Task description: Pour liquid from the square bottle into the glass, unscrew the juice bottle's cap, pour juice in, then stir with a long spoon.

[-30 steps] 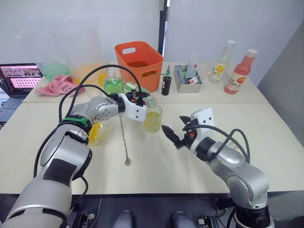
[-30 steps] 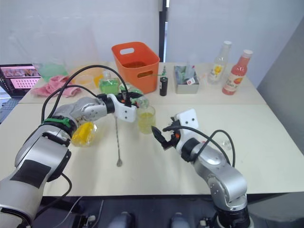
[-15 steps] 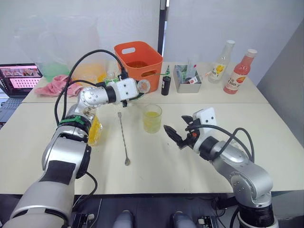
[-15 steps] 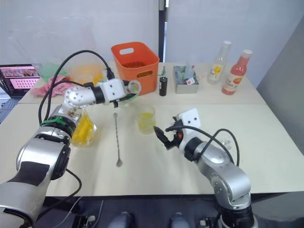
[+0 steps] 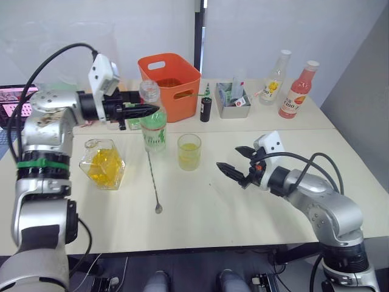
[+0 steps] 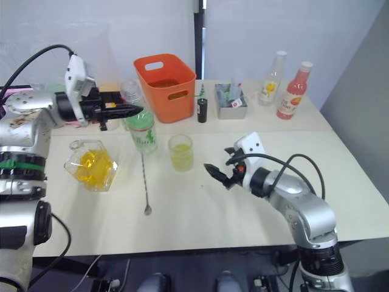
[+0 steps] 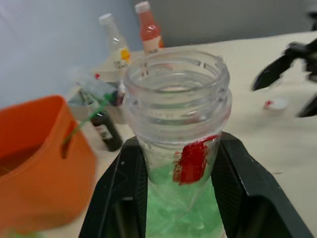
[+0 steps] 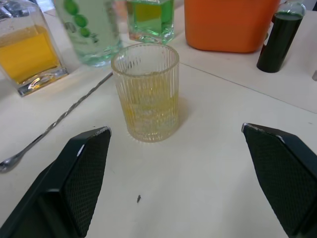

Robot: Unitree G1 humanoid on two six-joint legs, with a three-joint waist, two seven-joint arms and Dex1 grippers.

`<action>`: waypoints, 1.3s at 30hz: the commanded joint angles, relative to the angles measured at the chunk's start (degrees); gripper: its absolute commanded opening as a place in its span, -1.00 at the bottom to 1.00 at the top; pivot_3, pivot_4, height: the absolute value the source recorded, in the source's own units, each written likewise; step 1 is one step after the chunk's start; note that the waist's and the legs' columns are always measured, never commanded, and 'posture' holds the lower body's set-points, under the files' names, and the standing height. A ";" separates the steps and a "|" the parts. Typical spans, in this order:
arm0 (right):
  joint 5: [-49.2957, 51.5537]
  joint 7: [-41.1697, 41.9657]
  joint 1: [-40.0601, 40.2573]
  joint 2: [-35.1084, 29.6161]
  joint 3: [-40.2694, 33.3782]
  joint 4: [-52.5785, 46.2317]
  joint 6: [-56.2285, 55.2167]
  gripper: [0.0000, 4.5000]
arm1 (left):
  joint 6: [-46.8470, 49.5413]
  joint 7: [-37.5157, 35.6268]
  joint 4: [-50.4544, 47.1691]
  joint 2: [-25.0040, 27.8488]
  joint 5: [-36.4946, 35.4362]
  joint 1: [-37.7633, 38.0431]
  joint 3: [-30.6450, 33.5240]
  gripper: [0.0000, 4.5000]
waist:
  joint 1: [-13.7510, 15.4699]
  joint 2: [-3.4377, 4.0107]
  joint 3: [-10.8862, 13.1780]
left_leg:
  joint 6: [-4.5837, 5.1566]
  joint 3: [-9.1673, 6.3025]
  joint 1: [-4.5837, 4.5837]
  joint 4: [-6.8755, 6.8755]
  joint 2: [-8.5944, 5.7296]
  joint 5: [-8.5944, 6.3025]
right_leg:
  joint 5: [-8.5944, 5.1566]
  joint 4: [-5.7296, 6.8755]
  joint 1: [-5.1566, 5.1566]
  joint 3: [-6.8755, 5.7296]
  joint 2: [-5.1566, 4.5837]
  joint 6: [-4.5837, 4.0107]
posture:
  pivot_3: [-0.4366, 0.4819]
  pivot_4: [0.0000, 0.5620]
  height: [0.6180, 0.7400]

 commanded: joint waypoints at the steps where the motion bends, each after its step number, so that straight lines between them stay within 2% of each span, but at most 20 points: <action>1: 1.34 4.54 -1.78 -1.51 -0.51 0.52 -2.55 0.99 | 9.95 0.13 -10.68 4.60 -9.97 2.84 8.70 -0.39 | -0.04 0.00 0.00 | 0.00 -0.01 0.00 0.00 0.01 0.00 | 0.00 0.00 0.00 0.00 0.01 0.00 | -0.05 -0.47 0.99; 5: 3.25 10.10 -2.68 -2.94 -0.40 1.17 -3.54 0.99 | 21.51 2.99 -20.16 8.20 -20.31 10.36 18.40 -0.39 | 0.36 -0.01 0.00 | 0.00 0.00 0.00 0.03 0.00 0.00 | 0.00 -0.05 0.03 0.01 -0.02 0.00 | -0.05 -0.47 0.99; 10: 7.67 17.43 -3.34 -4.70 -0.06 0.34 -3.15 0.99 | 30.13 6.33 -28.77 13.43 -26.59 23.39 30.58 -0.39 | 0.58 -0.01 0.00 | 0.00 0.02 0.09 0.04 0.01 0.00 | -0.01 -0.08 0.04 0.02 -0.02 -0.02 | -0.05 -0.47 0.99; 17: 8.48 22.70 -5.46 -5.25 2.89 1.32 -3.70 0.99 | 30.85 7.32 -33.07 15.66 -24.05 43.28 45.20 -0.39 | 0.69 -0.05 0.01 | -0.07 0.04 0.15 0.05 0.06 0.04 | -0.05 -0.06 0.04 0.02 0.01 -0.09 | -0.05 -0.47 0.99; 22: 7.58 23.49 -7.17 -4.32 4.41 3.13 -4.30 0.99 | 25.96 5.32 -30.82 16.42 -19.11 53.97 51.03 -0.39 | 0.74 -0.15 -0.01 | -0.08 0.08 0.16 0.04 0.09 0.04 | -0.07 -0.08 0.02 0.02 0.02 -0.14 | -0.05 -0.47 0.99; 26: 7.37 23.15 -7.38 -3.78 4.97 3.34 -4.43 0.99 | 20.76 6.27 -25.79 17.05 -16.06 55.66 51.19 -0.39 | 1.17 -0.18 -0.01 | -0.09 0.08 0.16 0.01 0.10 0.05 | -0.11 -0.07 -0.01 0.00 0.02 -0.20 | -0.05 -0.47 0.99; 29: 7.34 22.05 -6.76 -3.38 4.86 2.54 -4.02 0.99 | 13.71 8.88 -20.66 17.69 -11.95 53.22 47.22 -0.39 | 1.48 -0.30 -0.08 | -0.10 0.10 0.16 0.02 0.10 0.05 | -0.11 -0.10 0.01 0.00 0.02 -0.20 | -0.05 -0.47 0.99; 34: 7.97 19.18 -5.21 -2.92 3.87 0.27 -2.95 0.99 | 5.66 15.71 -14.04 16.66 -8.14 42.13 37.25 -0.39 | 2.58 -0.58 -0.21 | -0.13 0.10 0.16 0.02 0.10 0.07 | -0.11 -0.10 0.02 -0.01 0.02 -0.20 | -0.05 -0.47 0.99; 39: 8.71 16.24 -3.71 -2.31 3.27 -2.11 -1.90 0.99 | -1.66 19.41 -5.94 14.33 -5.06 32.09 29.72 -0.39 | 2.32 -0.67 -0.25 | -0.13 0.11 0.16 0.02 0.10 0.07 | -0.10 -0.05 0.00 -0.01 0.02 -0.20 | -0.05 -0.47 0.99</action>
